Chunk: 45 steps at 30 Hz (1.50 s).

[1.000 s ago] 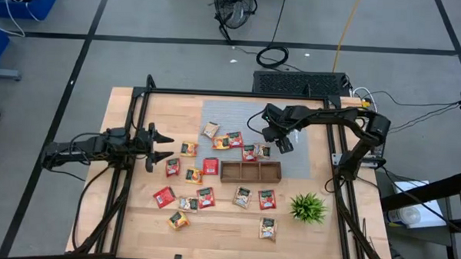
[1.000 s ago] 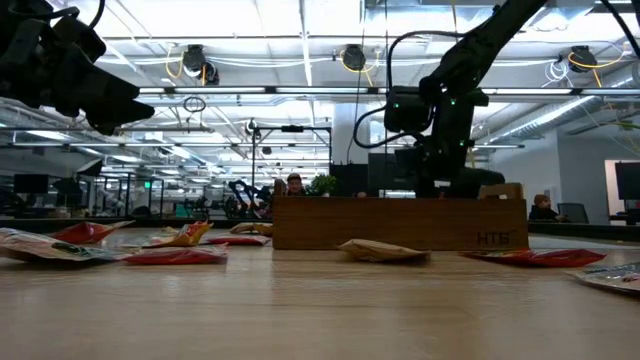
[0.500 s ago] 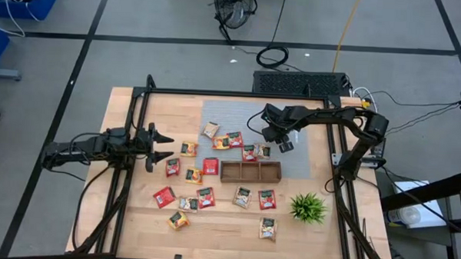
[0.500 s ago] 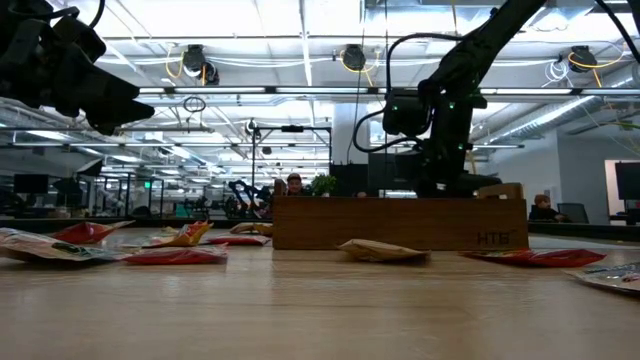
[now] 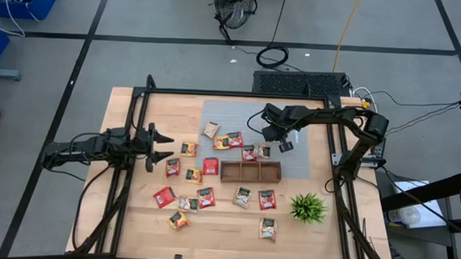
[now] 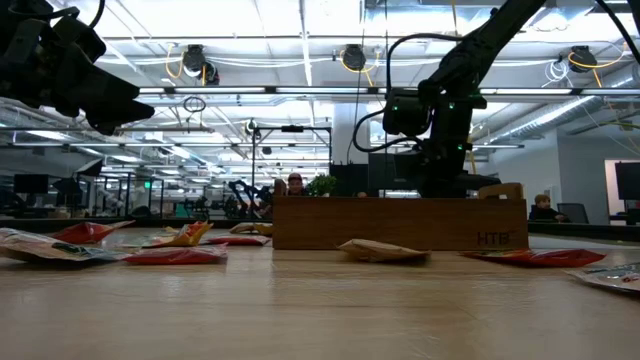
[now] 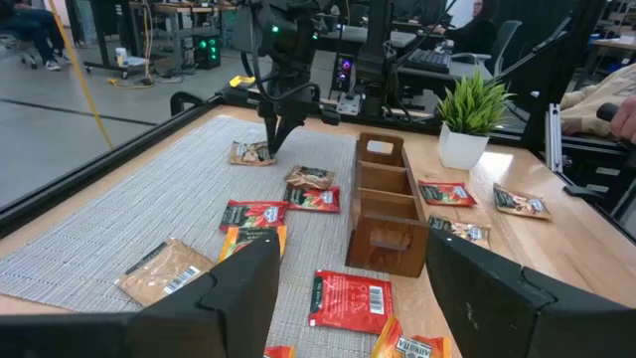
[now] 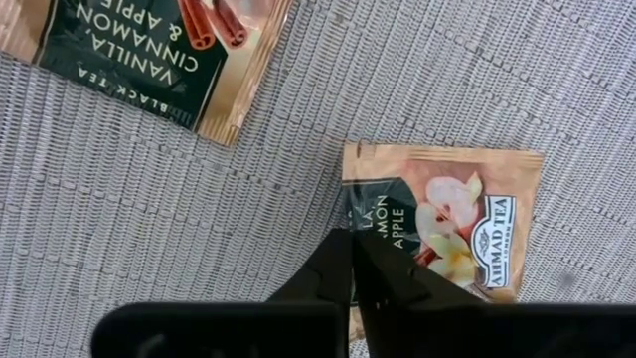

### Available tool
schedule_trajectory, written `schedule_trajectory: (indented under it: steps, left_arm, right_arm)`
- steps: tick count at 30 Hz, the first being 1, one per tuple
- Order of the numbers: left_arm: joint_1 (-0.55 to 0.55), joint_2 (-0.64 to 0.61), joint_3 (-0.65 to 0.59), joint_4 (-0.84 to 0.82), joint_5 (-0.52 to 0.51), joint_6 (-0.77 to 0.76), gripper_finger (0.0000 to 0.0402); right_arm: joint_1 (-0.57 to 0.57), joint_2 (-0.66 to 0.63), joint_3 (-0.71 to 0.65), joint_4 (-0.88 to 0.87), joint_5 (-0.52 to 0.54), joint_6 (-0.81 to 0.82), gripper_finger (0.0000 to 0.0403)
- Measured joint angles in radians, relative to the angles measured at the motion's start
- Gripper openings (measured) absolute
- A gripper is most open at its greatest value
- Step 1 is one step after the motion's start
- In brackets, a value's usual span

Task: Pick & Place Tea
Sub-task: Put the brown tea bag into the right section of the wooden organizer

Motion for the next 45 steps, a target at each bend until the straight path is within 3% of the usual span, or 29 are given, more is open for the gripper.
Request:
schedule_trajectory:
  steps: [7, 17, 32, 38, 45]
  left_arm:
    - [0.000, 0.000, 0.000, 0.000, 0.000, 0.000, 0.0253]
    - [0.000, 0.000, 0.000, 0.000, 0.000, 0.000, 0.0253]
    - [0.000, 0.000, 0.000, 0.000, 0.000, 0.000, 0.0253]
    - [0.000, 0.000, 0.000, 0.000, 0.000, 0.000, 0.0253]
    - [0.000, 0.000, 0.000, 0.000, 0.000, 0.000, 0.0253]
  right_arm:
    - [0.001, -0.005, 0.000, -0.007, 0.006, 0.000, 0.0000]
    - [0.044, -0.162, 0.001, -0.058, 0.070, 0.053, 0.0000]
    - [0.113, -0.253, 0.001, -0.159, 0.166, 0.118, 0.0000]
    - [0.162, -0.305, 0.013, -0.220, 0.166, 0.210, 0.0000]
    - [0.216, -0.316, 0.138, -0.376, 0.168, 0.354, 0.0000]
